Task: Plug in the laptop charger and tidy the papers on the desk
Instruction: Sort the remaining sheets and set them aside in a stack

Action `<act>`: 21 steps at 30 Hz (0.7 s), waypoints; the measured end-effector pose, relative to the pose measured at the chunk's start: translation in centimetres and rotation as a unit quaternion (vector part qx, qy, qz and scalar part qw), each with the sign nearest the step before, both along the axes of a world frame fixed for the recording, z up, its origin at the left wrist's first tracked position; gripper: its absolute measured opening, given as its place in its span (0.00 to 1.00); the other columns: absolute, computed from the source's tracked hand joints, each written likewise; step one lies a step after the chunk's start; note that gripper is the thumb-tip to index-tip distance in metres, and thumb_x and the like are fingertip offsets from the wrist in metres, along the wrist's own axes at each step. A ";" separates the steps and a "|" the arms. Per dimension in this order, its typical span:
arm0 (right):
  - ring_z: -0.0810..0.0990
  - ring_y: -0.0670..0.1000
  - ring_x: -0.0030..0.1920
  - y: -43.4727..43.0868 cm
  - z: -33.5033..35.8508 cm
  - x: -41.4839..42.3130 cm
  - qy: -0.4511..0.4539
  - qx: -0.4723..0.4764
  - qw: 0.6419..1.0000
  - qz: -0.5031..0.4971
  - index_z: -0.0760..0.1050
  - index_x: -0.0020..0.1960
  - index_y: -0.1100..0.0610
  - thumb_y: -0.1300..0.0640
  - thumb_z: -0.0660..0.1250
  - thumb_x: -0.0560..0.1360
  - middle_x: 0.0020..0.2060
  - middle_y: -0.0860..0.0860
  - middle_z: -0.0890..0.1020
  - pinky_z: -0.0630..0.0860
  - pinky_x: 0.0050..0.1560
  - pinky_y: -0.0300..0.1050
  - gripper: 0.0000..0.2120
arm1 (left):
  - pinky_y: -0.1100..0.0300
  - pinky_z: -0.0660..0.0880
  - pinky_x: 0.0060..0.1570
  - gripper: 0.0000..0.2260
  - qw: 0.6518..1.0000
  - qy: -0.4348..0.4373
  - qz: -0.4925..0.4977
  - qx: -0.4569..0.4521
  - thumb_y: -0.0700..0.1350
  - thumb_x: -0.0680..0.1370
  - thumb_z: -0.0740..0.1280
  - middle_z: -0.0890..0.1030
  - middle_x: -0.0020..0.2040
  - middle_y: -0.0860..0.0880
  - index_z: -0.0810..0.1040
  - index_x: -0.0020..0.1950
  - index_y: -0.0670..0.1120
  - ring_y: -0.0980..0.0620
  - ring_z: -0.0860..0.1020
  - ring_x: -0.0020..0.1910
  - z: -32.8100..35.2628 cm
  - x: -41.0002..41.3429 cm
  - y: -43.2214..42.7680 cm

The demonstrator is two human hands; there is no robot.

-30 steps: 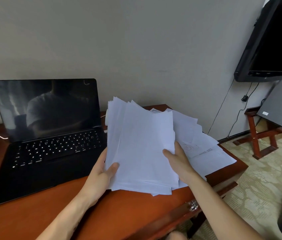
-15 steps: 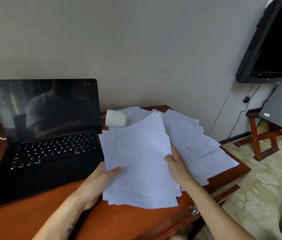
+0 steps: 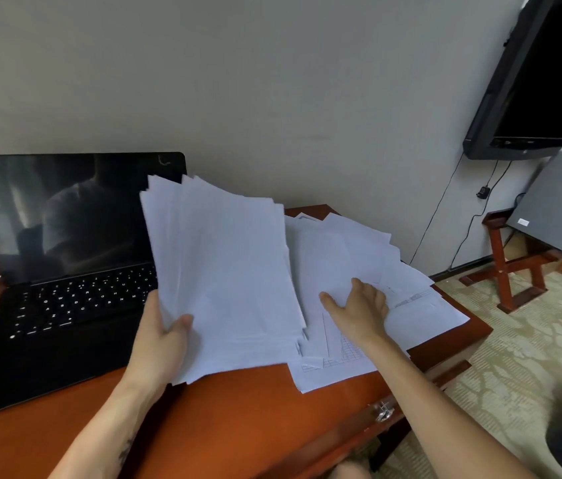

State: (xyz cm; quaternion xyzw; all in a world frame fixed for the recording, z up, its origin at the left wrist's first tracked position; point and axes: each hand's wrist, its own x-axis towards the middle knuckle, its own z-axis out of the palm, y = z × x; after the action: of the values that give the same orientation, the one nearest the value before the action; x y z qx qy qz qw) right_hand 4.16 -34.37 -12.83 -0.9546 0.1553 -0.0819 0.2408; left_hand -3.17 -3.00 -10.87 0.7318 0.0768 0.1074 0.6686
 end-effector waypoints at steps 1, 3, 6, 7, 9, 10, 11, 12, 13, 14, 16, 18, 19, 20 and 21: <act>0.56 0.61 0.77 0.1 0.1 0.2 0.038 -0.015 0.999 -0.008 0.54 0.80 0.59 0.27 0.61 0.73 0.76 0.59 0.62 0.55 0.76 0.59 0.49 | 0.52 0.73 0.63 0.19 1.000 -0.012 0.014 -0.001 0.36 0.84 0.64 0.80 0.60 0.57 0.70 0.69 0.57 0.57 0.78 0.59 -0.1 0.1 0.1; 0.55 0.64 0.77 0.5 0.1 0.6 0.083 -0.057 0.995 -0.001 0.47 0.81 0.60 0.20 0.58 0.68 0.77 0.60 0.59 0.54 0.76 0.60 0.59 | 0.52 0.72 0.63 0.19 0.999 -0.027 0.035 0.003 0.35 0.84 0.63 0.79 0.60 0.59 0.69 0.70 0.56 0.59 0.77 0.58 -0.3 0.4 0.3; 0.55 0.65 0.77 1.2 0.8 1.2 0.098 -0.090 0.991 0.013 0.43 0.82 0.59 0.19 0.61 0.65 0.77 0.63 0.58 0.55 0.76 0.60 0.63 | 0.52 0.72 0.64 0.19 0.998 -0.030 0.044 0.019 0.35 0.84 0.63 0.78 0.59 0.60 0.68 0.69 0.55 0.58 0.77 0.57 -0.8 0.8 0.4; 0.55 0.65 0.77 1.4 1.2 1.6 0.107 -0.079 0.991 0.011 0.42 0.82 0.59 0.19 0.63 0.65 0.78 0.63 0.57 0.55 0.77 0.60 0.64 | 0.51 0.72 0.65 0.18 0.998 -0.029 0.045 0.022 0.36 0.84 0.63 0.78 0.59 0.60 0.68 0.68 0.55 0.56 0.77 0.58 -1.0 0.9 0.5; 0.56 0.65 0.78 1.6 2.1 2.1 0.131 -0.060 0.990 0.002 0.42 0.81 0.60 0.22 0.67 0.64 0.77 0.63 0.57 0.56 0.77 0.59 0.64 | 0.50 0.73 0.65 0.18 0.998 -0.030 0.044 0.025 0.36 0.84 0.63 0.78 0.59 0.59 0.69 0.69 0.55 0.52 0.77 0.61 -1.3 1.0 0.6; 0.56 0.65 0.77 1.7 2.4 2.3 0.142 -0.063 0.988 0.000 0.42 0.81 0.60 0.23 0.68 0.64 0.77 0.63 0.57 0.57 0.77 0.58 0.64 | 0.50 0.73 0.66 0.18 0.998 -0.030 0.046 0.025 0.36 0.84 0.63 0.78 0.59 0.59 0.69 0.69 0.55 0.51 0.77 0.61 -1.4 1.1 0.6; 0.57 0.64 0.77 1.9 2.7 2.5 0.152 -0.071 0.986 0.001 0.43 0.81 0.60 0.23 0.69 0.65 0.77 0.63 0.57 0.59 0.76 0.58 0.64 | 0.49 0.73 0.66 0.18 0.998 -0.032 0.048 0.026 0.36 0.84 0.63 0.77 0.59 0.60 0.69 0.69 0.55 0.51 0.77 0.61 -1.4 1.1 0.7; 0.57 0.64 0.77 2.1 2.9 2.5 0.161 -0.077 0.984 0.008 0.43 0.81 0.60 0.24 0.70 0.65 0.77 0.63 0.57 0.60 0.75 0.58 0.63 | 0.50 0.73 0.65 0.18 0.998 -0.035 0.050 0.027 0.36 0.84 0.63 0.77 0.58 0.59 0.68 0.69 0.55 0.52 0.77 0.61 -1.4 1.2 0.8; 0.57 0.64 0.77 2.3 3.1 2.6 0.172 -0.078 0.982 0.017 0.43 0.81 0.59 0.25 0.71 0.65 0.77 0.63 0.57 0.61 0.75 0.58 0.63 | 0.50 0.72 0.65 0.19 0.998 -0.037 0.052 0.027 0.36 0.84 0.63 0.78 0.58 0.58 0.68 0.69 0.55 0.52 0.76 0.60 -1.5 1.2 0.8; 0.57 0.64 0.77 2.5 3.4 2.5 0.183 -0.076 0.980 0.027 0.43 0.81 0.59 0.26 0.72 0.65 0.77 0.63 0.56 0.61 0.74 0.59 0.63 | 0.51 0.72 0.64 0.19 0.997 -0.039 0.055 0.026 0.36 0.84 0.63 0.78 0.59 0.56 0.68 0.71 0.54 0.52 0.76 0.60 -1.4 1.2 0.9; 0.56 0.64 0.77 3.0 3.7 2.5 0.200 -0.066 0.976 0.048 0.42 0.81 0.58 0.29 0.74 0.65 0.77 0.63 0.54 0.62 0.74 0.60 0.63 | 0.52 0.71 0.64 0.21 0.997 -0.043 0.064 0.022 0.35 0.84 0.63 0.77 0.63 0.53 0.67 0.75 0.51 0.51 0.75 0.62 -1.5 1.3 1.3; 0.57 0.64 0.77 3.4 4.1 2.4 0.216 -0.059 0.973 0.053 0.41 0.81 0.58 0.31 0.76 0.65 0.78 0.63 0.54 0.63 0.74 0.59 0.63 | 0.53 0.70 0.64 0.22 0.996 -0.049 0.075 0.021 0.35 0.84 0.63 0.76 0.65 0.51 0.67 0.76 0.49 0.50 0.74 0.64 -1.5 1.5 1.7; 0.58 0.63 0.77 3.5 4.2 2.4 0.222 -0.053 0.973 0.046 0.42 0.81 0.59 0.32 0.76 0.66 0.77 0.63 0.55 0.64 0.73 0.58 0.63 | 0.53 0.70 0.64 0.22 0.995 -0.051 0.080 0.019 0.34 0.84 0.63 0.76 0.65 0.51 0.67 0.76 0.49 0.50 0.74 0.64 -1.6 1.6 1.8; 0.61 0.62 0.76 3.6 4.2 2.5 0.224 -0.043 0.973 0.035 0.44 0.81 0.59 0.34 0.77 0.66 0.76 0.63 0.57 0.65 0.73 0.56 0.61 | 0.53 0.70 0.64 0.22 0.995 -0.050 0.083 0.018 0.34 0.84 0.63 0.76 0.66 0.51 0.67 0.76 0.48 0.50 0.74 0.64 -1.6 1.7 2.0; 0.63 0.61 0.75 3.7 4.2 2.5 0.223 -0.032 0.974 0.026 0.46 0.80 0.60 0.35 0.78 0.67 0.75 0.62 0.60 0.67 0.72 0.54 0.59 | 0.53 0.70 0.64 0.22 0.995 -0.049 0.085 0.017 0.34 0.84 0.63 0.76 0.66 0.50 0.66 0.76 0.48 0.50 0.74 0.64 -1.6 1.7 2.1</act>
State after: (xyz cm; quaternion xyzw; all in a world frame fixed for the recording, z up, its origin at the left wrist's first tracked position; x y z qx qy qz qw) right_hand 6.71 -30.63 -8.64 -0.9598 0.1772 0.1342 0.1716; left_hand -1.50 -0.93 -12.50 0.7277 0.1043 0.2007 0.6475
